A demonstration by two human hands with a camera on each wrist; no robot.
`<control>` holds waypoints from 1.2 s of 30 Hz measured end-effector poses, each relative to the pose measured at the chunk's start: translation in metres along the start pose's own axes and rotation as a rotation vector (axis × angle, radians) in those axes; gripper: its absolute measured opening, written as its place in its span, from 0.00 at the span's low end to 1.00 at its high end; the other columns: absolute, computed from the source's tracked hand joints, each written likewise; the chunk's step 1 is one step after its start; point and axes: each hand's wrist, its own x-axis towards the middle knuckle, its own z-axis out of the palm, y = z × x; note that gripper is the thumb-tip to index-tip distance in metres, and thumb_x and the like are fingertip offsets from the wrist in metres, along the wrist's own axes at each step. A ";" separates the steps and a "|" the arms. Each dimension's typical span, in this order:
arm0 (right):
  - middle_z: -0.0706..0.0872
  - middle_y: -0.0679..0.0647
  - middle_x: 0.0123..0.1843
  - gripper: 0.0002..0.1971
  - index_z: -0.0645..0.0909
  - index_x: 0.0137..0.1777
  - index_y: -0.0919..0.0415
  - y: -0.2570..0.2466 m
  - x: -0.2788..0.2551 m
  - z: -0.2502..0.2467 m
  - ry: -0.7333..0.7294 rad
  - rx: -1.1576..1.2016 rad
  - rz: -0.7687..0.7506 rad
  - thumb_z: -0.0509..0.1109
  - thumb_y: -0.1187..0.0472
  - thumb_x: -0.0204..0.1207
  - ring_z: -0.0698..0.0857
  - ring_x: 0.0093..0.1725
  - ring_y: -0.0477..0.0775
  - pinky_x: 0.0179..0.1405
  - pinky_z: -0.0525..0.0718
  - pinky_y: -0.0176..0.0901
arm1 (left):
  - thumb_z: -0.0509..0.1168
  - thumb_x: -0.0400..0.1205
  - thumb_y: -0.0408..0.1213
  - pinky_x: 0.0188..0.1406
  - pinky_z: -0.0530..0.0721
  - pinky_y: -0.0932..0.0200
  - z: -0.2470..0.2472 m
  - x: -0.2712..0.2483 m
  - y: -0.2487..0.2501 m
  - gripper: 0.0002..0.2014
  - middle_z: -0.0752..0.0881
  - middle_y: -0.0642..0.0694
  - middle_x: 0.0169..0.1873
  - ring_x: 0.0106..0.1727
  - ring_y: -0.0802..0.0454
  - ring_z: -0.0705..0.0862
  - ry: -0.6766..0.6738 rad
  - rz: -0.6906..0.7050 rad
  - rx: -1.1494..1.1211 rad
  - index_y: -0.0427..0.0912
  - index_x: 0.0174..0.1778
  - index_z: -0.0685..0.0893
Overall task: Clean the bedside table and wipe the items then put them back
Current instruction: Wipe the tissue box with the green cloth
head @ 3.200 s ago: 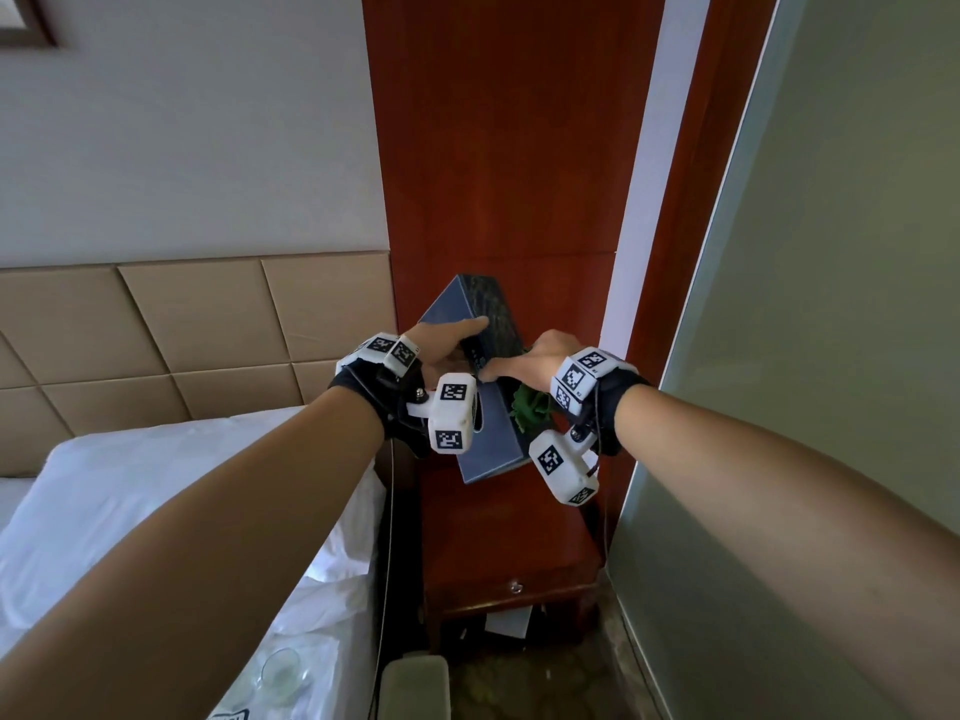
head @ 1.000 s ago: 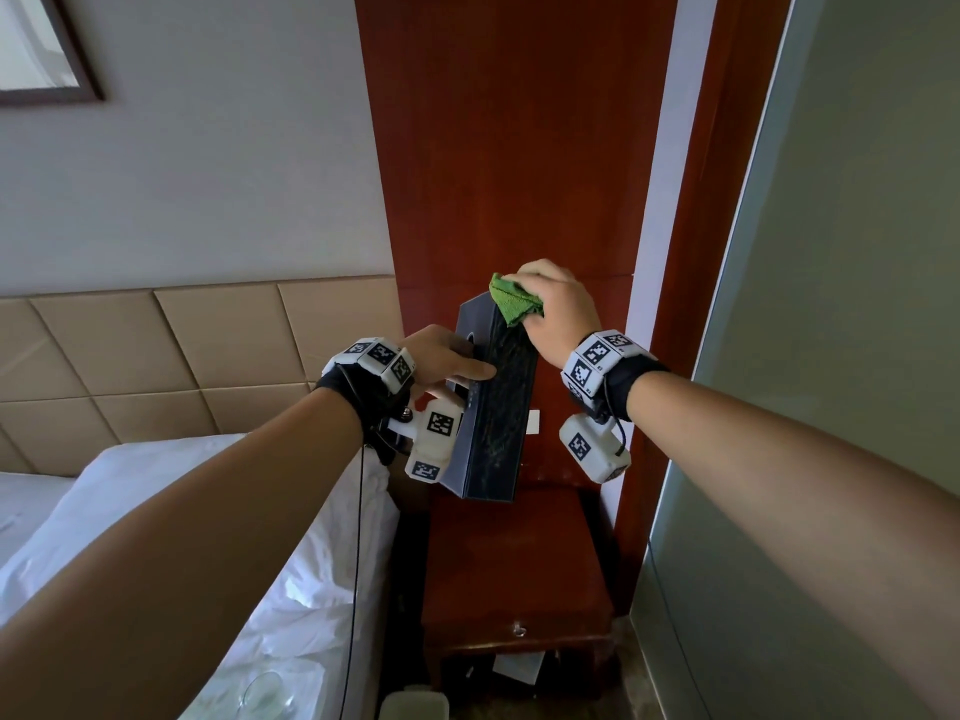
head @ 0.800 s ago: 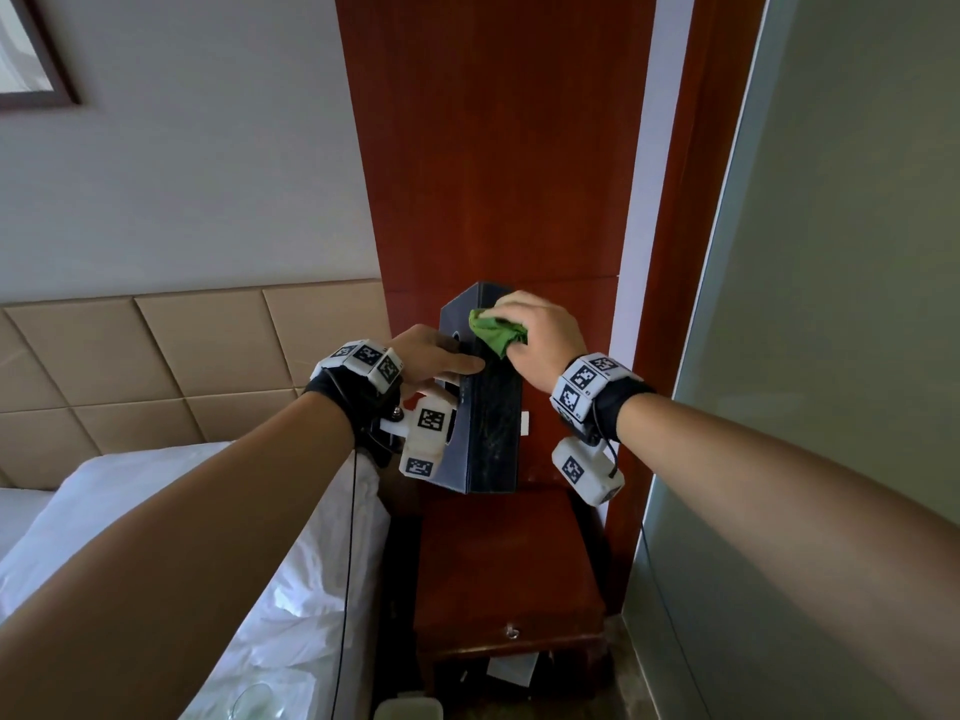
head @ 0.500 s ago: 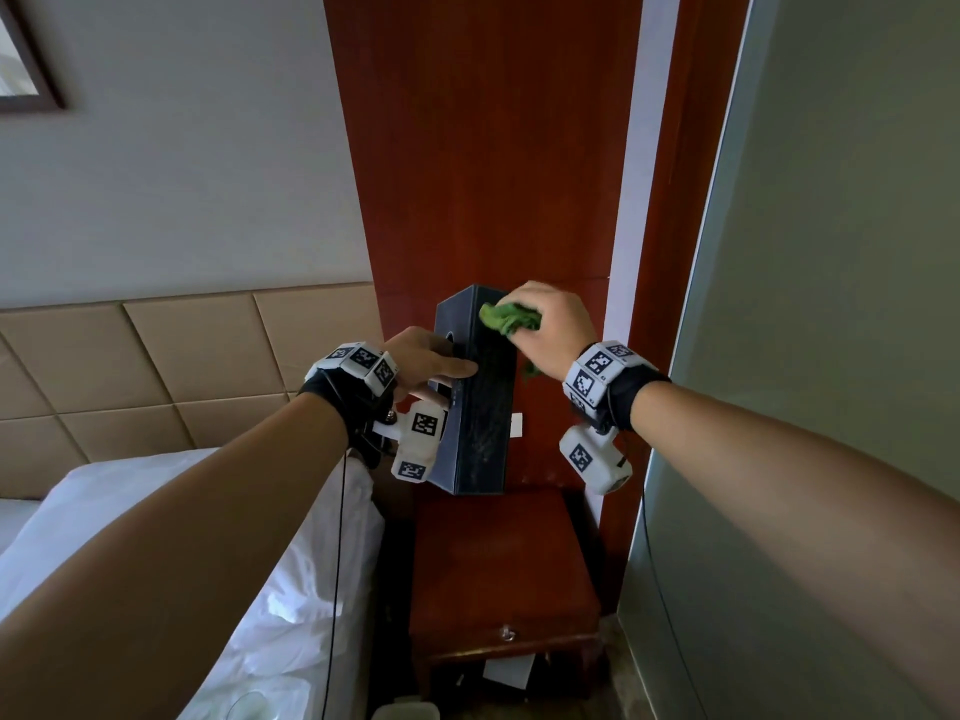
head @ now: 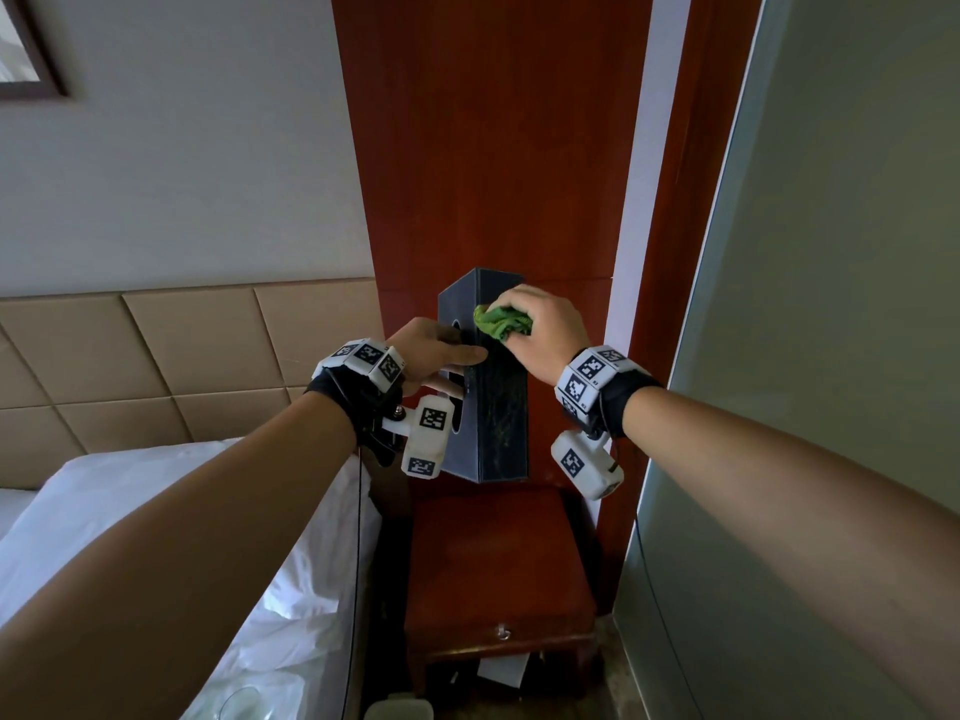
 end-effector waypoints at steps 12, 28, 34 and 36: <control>0.85 0.48 0.43 0.07 0.84 0.53 0.56 0.014 -0.002 0.004 0.259 0.277 0.552 0.67 0.64 0.79 0.81 0.37 0.45 0.35 0.77 0.37 | 0.70 0.81 0.27 0.50 0.90 0.38 -0.014 0.003 -0.009 0.17 0.90 0.36 0.56 0.55 0.43 0.90 0.018 -0.052 -0.057 0.27 0.65 0.80; 0.91 0.55 0.47 0.09 0.87 0.53 0.55 0.010 -0.011 0.033 -0.022 0.233 0.543 0.67 0.63 0.78 0.88 0.46 0.58 0.44 0.85 0.48 | 0.78 0.68 0.62 0.57 0.86 0.30 -0.019 0.025 -0.049 0.42 0.88 0.32 0.59 0.59 0.32 0.88 0.115 -0.282 -0.183 0.31 0.66 0.82; 0.88 0.51 0.54 0.13 0.86 0.59 0.57 0.007 -0.008 0.036 0.027 0.007 0.172 0.68 0.65 0.77 0.85 0.51 0.53 0.47 0.84 0.46 | 0.83 0.46 0.71 0.62 0.80 0.24 -0.037 0.045 -0.074 0.55 0.90 0.37 0.57 0.61 0.34 0.87 0.067 -0.367 -0.118 0.37 0.63 0.85; 0.87 0.51 0.56 0.14 0.87 0.59 0.58 0.005 -0.007 0.041 -0.052 -0.029 0.064 0.67 0.68 0.76 0.83 0.56 0.55 0.53 0.83 0.49 | 0.81 0.46 0.73 0.61 0.81 0.25 -0.042 0.053 -0.078 0.57 0.89 0.37 0.58 0.61 0.35 0.87 0.099 -0.356 -0.121 0.37 0.64 0.85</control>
